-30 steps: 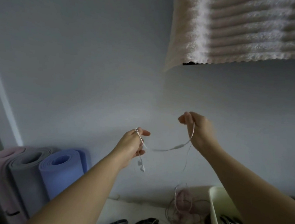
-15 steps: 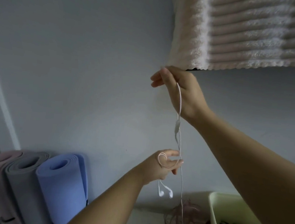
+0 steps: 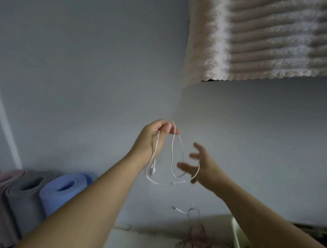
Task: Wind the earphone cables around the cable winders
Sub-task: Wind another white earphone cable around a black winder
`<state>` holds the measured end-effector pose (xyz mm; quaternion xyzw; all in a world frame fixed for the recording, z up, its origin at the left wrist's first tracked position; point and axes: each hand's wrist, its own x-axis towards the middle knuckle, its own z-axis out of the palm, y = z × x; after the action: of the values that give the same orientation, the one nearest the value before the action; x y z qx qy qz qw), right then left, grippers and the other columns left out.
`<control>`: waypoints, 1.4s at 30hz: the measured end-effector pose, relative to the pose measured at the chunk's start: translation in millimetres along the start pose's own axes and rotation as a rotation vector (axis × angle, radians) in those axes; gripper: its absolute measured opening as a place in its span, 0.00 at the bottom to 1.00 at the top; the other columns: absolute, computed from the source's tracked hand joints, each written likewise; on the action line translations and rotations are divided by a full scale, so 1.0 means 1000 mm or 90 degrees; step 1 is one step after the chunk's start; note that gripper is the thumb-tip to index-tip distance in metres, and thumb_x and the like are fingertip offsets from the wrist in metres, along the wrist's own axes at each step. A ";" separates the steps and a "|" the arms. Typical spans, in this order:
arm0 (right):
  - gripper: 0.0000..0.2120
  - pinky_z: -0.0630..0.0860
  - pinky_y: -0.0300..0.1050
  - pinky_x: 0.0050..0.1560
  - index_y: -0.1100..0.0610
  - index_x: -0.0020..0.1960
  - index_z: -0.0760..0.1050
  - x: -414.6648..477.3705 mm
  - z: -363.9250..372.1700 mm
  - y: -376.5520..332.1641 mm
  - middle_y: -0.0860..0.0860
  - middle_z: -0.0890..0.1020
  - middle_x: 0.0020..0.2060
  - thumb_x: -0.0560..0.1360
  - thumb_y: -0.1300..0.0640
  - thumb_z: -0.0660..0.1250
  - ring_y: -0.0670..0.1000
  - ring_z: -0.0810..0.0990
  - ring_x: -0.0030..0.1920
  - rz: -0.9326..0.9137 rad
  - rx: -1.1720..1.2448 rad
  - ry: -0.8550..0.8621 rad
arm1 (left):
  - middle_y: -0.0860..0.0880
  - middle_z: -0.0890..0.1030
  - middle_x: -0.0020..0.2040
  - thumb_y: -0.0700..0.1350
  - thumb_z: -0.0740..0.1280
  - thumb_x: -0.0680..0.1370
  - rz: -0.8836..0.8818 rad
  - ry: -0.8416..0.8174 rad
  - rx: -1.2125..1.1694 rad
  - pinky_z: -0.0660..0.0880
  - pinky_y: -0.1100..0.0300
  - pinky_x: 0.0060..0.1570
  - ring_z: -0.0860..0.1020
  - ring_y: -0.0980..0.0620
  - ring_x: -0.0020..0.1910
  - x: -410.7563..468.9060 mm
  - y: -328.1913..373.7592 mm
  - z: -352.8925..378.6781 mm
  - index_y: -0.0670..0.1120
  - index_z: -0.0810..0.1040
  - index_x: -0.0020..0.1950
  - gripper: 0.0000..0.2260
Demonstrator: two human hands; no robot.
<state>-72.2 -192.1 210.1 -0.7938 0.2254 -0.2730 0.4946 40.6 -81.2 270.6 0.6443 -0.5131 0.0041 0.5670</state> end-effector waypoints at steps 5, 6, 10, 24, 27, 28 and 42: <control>0.03 0.78 0.38 0.35 0.60 0.48 0.78 -0.001 0.016 0.027 0.52 0.81 0.32 0.76 0.62 0.66 0.46 0.77 0.26 0.138 -0.044 -0.173 | 0.54 0.82 0.46 0.41 0.56 0.83 0.053 0.053 -0.025 0.66 0.67 0.38 0.72 0.70 0.29 0.009 0.022 -0.016 0.47 0.76 0.45 0.12; 0.07 0.76 0.37 0.33 0.60 0.41 0.78 0.002 0.018 0.030 0.52 0.79 0.29 0.76 0.62 0.65 0.46 0.76 0.24 0.152 -0.044 -0.137 | 0.55 0.82 0.45 0.41 0.57 0.83 0.053 0.077 -0.030 0.67 0.66 0.39 0.73 0.69 0.30 0.009 0.021 -0.022 0.49 0.76 0.44 0.12; 0.16 0.70 0.38 0.31 0.56 0.32 0.77 0.019 0.014 0.032 0.50 0.78 0.26 0.78 0.61 0.62 0.47 0.75 0.27 0.095 -0.026 0.147 | 0.52 0.84 0.46 0.42 0.57 0.83 0.054 0.177 -0.047 0.66 0.64 0.36 0.70 0.66 0.28 0.008 0.003 -0.049 0.50 0.76 0.43 0.12; 0.10 0.68 0.38 0.30 0.60 0.46 0.76 0.000 0.054 0.027 0.52 0.78 0.32 0.80 0.56 0.59 0.48 0.74 0.28 0.285 0.009 -0.217 | 0.50 0.71 0.33 0.38 0.60 0.79 -0.562 -0.305 0.332 0.59 0.66 0.25 0.61 0.54 0.27 -0.077 -0.078 -0.094 0.45 0.79 0.48 0.08; 0.08 0.70 0.38 0.32 0.60 0.46 0.75 0.010 0.073 0.032 0.53 0.79 0.34 0.80 0.58 0.60 0.48 0.75 0.31 0.282 0.041 -0.208 | 0.52 0.68 0.28 0.38 0.63 0.78 -0.619 -0.381 0.292 0.57 0.65 0.28 0.58 0.55 0.27 -0.082 -0.084 -0.111 0.45 0.75 0.41 0.06; 0.07 0.71 0.38 0.33 0.60 0.46 0.76 0.014 0.079 0.033 0.53 0.79 0.35 0.79 0.59 0.61 0.49 0.76 0.32 0.279 0.038 -0.201 | 0.53 0.68 0.25 0.37 0.63 0.78 -0.625 -0.406 0.286 0.57 0.65 0.27 0.58 0.56 0.26 -0.083 -0.085 -0.116 0.45 0.74 0.40 0.07; 0.26 0.77 0.41 0.42 0.62 0.66 0.70 0.054 0.140 0.094 0.57 0.77 0.52 0.71 0.61 0.73 0.52 0.78 0.44 0.187 -0.185 -0.273 | 0.52 0.62 0.27 0.42 0.53 0.78 -0.707 -0.245 -0.156 0.56 0.67 0.22 0.56 0.58 0.21 -0.100 -0.133 -0.137 0.42 0.74 0.39 0.13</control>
<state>51.5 -171.8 85.5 -0.8548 0.2648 0.0104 0.4461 160.8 63.0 164.6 0.7354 -0.1896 -0.4687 0.4512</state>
